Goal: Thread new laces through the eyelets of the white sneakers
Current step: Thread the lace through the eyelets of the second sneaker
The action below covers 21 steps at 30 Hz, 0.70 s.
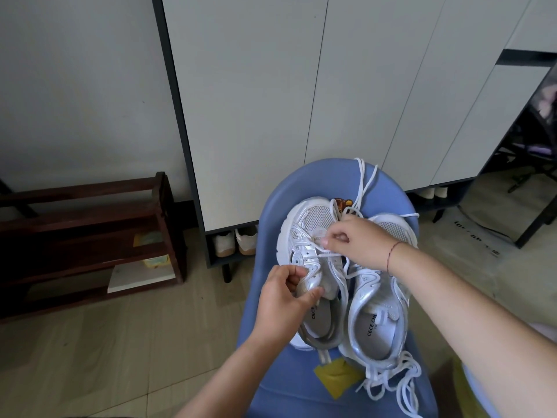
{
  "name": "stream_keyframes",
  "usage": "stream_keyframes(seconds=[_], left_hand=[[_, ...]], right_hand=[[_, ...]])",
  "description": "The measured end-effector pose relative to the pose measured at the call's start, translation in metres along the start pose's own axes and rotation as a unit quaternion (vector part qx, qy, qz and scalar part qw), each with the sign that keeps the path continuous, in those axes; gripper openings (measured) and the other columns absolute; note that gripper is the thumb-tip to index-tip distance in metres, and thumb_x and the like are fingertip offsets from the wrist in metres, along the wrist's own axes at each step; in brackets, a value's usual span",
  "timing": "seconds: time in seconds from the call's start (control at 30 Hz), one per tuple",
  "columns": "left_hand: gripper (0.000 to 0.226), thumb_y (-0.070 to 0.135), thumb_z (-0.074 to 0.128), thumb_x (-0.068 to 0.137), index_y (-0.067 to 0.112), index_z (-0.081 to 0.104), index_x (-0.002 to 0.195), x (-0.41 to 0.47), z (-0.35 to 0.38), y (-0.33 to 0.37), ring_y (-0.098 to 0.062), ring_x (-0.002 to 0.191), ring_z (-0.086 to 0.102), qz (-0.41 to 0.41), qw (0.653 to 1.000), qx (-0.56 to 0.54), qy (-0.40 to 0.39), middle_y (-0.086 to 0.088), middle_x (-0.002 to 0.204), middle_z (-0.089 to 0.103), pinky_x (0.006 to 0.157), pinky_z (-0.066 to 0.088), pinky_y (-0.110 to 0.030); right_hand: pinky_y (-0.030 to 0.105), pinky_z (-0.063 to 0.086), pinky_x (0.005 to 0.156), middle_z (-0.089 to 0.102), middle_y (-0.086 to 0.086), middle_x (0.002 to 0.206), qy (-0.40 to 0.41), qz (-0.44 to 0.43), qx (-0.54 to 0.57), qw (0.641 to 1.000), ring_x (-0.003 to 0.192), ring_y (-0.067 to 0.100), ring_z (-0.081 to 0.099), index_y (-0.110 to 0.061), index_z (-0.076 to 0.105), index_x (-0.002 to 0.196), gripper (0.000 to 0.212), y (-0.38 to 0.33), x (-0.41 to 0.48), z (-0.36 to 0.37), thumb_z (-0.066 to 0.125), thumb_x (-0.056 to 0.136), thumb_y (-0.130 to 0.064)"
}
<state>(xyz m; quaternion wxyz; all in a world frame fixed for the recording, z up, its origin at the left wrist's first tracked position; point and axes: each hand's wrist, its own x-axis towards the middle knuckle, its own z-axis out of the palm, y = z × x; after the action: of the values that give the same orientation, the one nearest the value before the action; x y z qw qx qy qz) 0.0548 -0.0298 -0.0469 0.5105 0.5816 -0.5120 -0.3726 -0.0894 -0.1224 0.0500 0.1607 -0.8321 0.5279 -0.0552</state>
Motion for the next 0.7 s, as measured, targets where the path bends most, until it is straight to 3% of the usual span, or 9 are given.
stream_keyframes(seconds=[0.07, 0.17, 0.27, 0.33, 0.4, 0.5, 0.7], left_hand=[[0.031, 0.017, 0.081, 0.075, 0.027, 0.056, 0.09, 0.0, 0.0, 0.0, 0.007, 0.072, 0.05, 0.001, 1.0, 0.001, 0.002, -0.001, 0.097, 0.057, 0.064, 0.043, -0.008], [0.03, 0.02, 0.082, 0.074, 0.025, 0.057, 0.091, 0.001, 0.0, -0.001, 0.005, 0.072, 0.051, 0.003, 1.0, 0.002, 0.004, -0.001, 0.098, 0.058, 0.065, 0.043, -0.009], [0.03, 0.02, 0.081, 0.075, 0.026, 0.057, 0.091, 0.0, 0.0, 0.0, 0.006, 0.072, 0.05, 0.002, 1.0, 0.004, 0.001, 0.001, 0.098, 0.056, 0.066, 0.042, -0.009], [0.03, 0.018, 0.081, 0.075, 0.025, 0.057, 0.093, -0.001, -0.001, 0.001, 0.007, 0.073, 0.05, 0.004, 1.0, 0.005, 0.001, 0.001, 0.097, 0.055, 0.065, 0.042, -0.008], [0.03, 0.018, 0.081, 0.075, 0.024, 0.058, 0.094, -0.002, -0.001, 0.002, 0.008, 0.073, 0.049, 0.005, 1.0, 0.005, 0.003, 0.0, 0.097, 0.055, 0.065, 0.042, -0.008], [0.031, 0.019, 0.081, 0.075, 0.024, 0.059, 0.095, -0.002, -0.001, 0.001, 0.007, 0.072, 0.05, 0.004, 1.0, 0.005, 0.003, -0.001, 0.098, 0.055, 0.065, 0.043, -0.008], [0.032, 0.02, 0.082, 0.074, 0.026, 0.058, 0.094, 0.0, -0.001, 0.0, 0.006, 0.073, 0.05, 0.003, 1.0, 0.003, 0.004, 0.0, 0.096, 0.056, 0.065, 0.042, -0.008]], right_hand=[[0.033, 0.044, 0.084, 0.045, -0.005, 0.089, -0.018, -0.021, -0.003, 1.0, 0.082, 0.014, 0.051, -0.019, 0.066, 0.081, 0.032, -0.001, -0.009, 0.005, 0.049, 0.093, -0.044], [0.032, 0.042, 0.083, 0.049, 0.001, 0.079, -0.058, -0.058, 0.073, 0.994, 0.076, 0.012, 0.051, -0.028, 0.068, 0.068, 0.038, -0.009, -0.028, 0.008, 0.046, 0.094, -0.046], [0.035, 0.047, 0.072, 0.056, 0.017, 0.067, 0.012, -0.037, 0.15, 0.988, 0.063, 0.028, 0.054, -0.022, 0.072, 0.074, 0.045, -0.006, -0.031, 0.009, 0.043, 0.09, -0.054], [0.032, 0.048, 0.067, 0.063, 0.004, 0.065, 0.107, -0.008, 0.127, 0.986, 0.062, 0.019, 0.056, -0.019, 0.071, 0.08, 0.031, 0.002, -0.021, 0.012, 0.051, 0.093, -0.039], [0.023, 0.042, 0.063, 0.054, -0.014, 0.064, 0.157, -0.004, 0.093, 0.983, 0.063, 0.0, 0.05, -0.022, 0.071, 0.086, 0.014, 0.003, -0.01, 0.016, 0.059, 0.091, -0.027], [0.025, 0.044, 0.069, 0.043, -0.015, 0.072, 0.163, -0.015, 0.025, 0.986, 0.07, 0.006, 0.047, -0.022, 0.071, 0.089, 0.008, -0.002, 0.002, 0.025, 0.064, 0.087, -0.025], [0.027, 0.045, 0.072, 0.052, -0.01, 0.095, 0.164, -0.038, -0.061, 0.984, 0.09, 0.016, 0.057, -0.023, 0.07, 0.093, 0.01, -0.008, 0.012, 0.031, 0.063, 0.087, -0.027]])
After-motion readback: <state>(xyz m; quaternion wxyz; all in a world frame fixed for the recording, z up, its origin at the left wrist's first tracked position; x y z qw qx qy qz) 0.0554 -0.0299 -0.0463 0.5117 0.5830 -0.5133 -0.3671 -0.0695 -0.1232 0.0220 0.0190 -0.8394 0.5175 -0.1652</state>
